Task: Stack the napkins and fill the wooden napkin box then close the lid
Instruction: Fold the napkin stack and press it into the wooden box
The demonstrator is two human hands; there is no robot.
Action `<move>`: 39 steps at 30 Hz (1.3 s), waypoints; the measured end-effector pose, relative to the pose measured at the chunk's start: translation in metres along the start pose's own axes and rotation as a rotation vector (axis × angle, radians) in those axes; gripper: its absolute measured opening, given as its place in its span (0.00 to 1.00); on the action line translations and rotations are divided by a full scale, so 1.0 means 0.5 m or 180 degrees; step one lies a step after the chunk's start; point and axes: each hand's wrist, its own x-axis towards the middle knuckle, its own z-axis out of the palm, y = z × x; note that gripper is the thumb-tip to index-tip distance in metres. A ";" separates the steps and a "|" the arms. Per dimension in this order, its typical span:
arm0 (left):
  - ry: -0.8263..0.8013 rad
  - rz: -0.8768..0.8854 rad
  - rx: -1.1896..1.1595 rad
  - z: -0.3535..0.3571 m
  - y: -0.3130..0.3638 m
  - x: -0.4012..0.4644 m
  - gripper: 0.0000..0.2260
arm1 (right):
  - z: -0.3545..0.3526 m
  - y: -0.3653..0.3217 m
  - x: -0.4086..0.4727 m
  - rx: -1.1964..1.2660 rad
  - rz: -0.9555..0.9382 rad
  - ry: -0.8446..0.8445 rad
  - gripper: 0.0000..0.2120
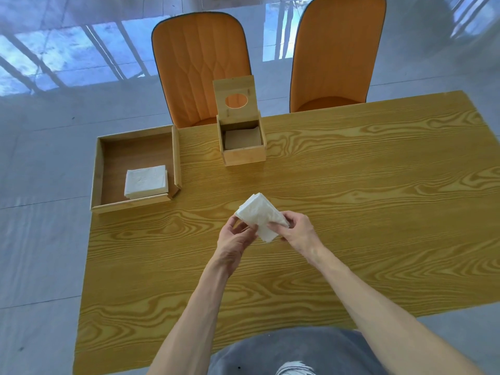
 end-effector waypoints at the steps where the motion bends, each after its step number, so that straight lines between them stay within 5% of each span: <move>1: 0.0001 0.0106 0.0287 -0.006 0.004 -0.001 0.20 | -0.001 -0.005 0.001 -0.0220 -0.0176 0.0049 0.11; 6: 0.0262 0.0476 0.1362 -0.020 0.025 -0.004 0.19 | 0.001 -0.018 0.001 -0.1956 -0.1121 0.0761 0.10; 11: 0.0182 0.0531 0.1705 -0.018 0.023 -0.012 0.21 | 0.004 -0.007 0.002 -0.2592 -0.1272 0.0707 0.12; 24: -0.0038 0.0625 0.1564 0.013 0.043 0.005 0.10 | -0.014 0.001 0.009 -0.1963 -0.0956 0.0498 0.11; 39: -0.0033 0.0686 0.2117 -0.019 0.075 0.026 0.12 | -0.029 -0.011 0.034 -0.1754 -0.0996 0.0454 0.08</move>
